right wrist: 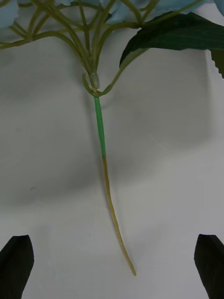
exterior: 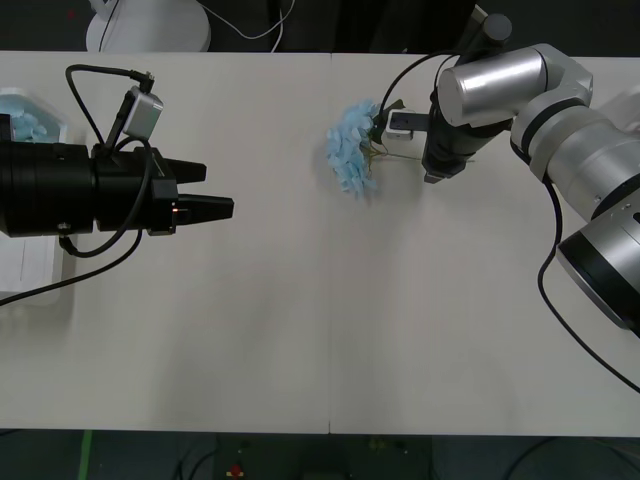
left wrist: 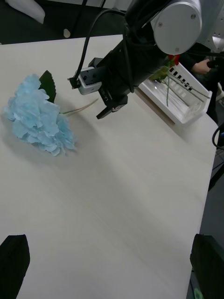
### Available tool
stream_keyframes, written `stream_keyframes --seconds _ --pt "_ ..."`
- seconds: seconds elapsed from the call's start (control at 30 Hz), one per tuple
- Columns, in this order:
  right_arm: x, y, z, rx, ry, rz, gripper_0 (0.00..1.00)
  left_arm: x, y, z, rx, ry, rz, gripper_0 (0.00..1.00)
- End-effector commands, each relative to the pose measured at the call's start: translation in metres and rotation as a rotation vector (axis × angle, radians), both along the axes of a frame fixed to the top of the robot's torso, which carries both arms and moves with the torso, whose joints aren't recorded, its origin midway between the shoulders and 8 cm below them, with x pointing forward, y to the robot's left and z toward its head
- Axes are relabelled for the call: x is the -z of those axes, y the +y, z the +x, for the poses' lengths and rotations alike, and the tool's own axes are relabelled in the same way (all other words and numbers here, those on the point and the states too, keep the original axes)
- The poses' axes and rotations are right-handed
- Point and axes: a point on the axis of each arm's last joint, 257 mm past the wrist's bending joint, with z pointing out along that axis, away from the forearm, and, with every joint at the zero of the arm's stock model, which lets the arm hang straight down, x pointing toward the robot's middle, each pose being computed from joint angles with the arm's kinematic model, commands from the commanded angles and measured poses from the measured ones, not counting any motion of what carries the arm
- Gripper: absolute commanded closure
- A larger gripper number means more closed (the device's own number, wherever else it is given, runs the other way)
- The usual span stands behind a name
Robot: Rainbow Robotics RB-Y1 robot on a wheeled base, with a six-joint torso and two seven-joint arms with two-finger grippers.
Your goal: Put the red flowers into the right box and the blue flowers into the left box
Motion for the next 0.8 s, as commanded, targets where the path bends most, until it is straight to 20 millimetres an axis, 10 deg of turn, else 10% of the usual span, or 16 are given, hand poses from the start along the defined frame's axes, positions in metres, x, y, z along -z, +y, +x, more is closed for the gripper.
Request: stream_keyframes --seconds 0.03,0.8 --pt "-0.025 0.039 0.014 -0.065 -0.058 -0.008 0.00 -0.012 0.004 0.007 -0.011 -0.119 0.040 0.00" --pt "0.001 0.071 0.003 -0.098 -0.040 -0.020 0.00 -0.011 0.005 0.009 -0.021 -0.120 0.042 0.00"
